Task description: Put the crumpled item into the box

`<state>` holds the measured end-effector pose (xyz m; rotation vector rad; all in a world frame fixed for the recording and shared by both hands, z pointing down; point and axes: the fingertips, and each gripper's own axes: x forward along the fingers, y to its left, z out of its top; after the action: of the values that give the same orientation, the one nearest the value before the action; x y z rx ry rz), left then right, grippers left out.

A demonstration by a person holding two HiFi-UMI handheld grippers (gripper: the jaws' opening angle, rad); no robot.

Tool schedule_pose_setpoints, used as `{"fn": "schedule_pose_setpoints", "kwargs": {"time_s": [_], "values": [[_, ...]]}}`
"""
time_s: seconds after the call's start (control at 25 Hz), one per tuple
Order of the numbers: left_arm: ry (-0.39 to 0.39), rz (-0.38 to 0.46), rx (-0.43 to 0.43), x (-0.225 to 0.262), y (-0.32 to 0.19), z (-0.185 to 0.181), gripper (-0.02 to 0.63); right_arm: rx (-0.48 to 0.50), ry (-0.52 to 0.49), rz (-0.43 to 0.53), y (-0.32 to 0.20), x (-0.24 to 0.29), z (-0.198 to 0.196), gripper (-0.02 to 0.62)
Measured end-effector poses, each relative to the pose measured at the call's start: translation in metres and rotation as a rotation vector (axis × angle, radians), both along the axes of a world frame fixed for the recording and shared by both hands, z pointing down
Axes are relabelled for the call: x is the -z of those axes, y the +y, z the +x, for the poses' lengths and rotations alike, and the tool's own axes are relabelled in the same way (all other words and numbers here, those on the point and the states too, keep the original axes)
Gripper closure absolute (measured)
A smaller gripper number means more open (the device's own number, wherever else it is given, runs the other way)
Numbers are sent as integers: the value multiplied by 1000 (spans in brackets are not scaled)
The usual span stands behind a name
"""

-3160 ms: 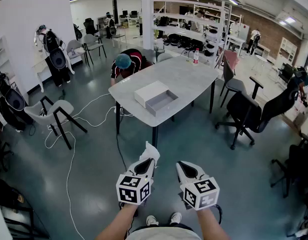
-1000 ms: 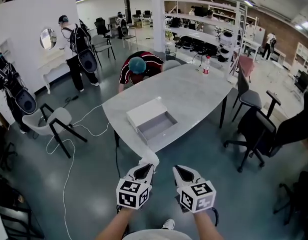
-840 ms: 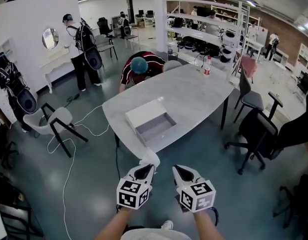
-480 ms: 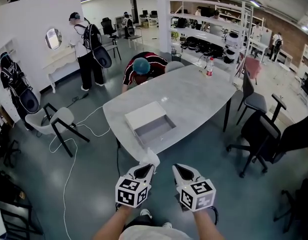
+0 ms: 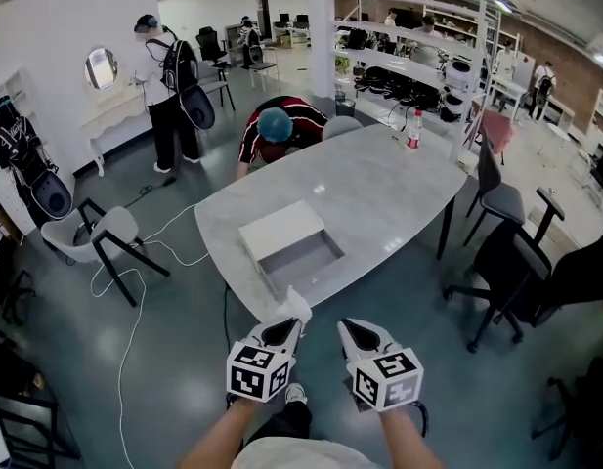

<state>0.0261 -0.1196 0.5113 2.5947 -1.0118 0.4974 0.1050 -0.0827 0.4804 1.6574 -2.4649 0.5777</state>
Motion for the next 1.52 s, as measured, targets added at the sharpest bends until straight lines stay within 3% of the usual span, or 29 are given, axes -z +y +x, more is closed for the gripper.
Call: {"fn": "schedule_pose_setpoints", "kwargs": {"time_s": [0.44,0.72,1.08,1.52], "values": [[-17,-36,-8,-11,-89,-1,589,15,24,-31,-90,-2,-5,591],[-45,-92,-66,-30,-145,4,589,-8,55,-55,-146,-5,-4,591],[-132,-173,-204,-61,-186,14,589,-24,67,-89,-207,-16,-14,591],[-267,-171,-284,-87,-208,21,589,-28,76,-116,-239,-26,-16,591]]}}
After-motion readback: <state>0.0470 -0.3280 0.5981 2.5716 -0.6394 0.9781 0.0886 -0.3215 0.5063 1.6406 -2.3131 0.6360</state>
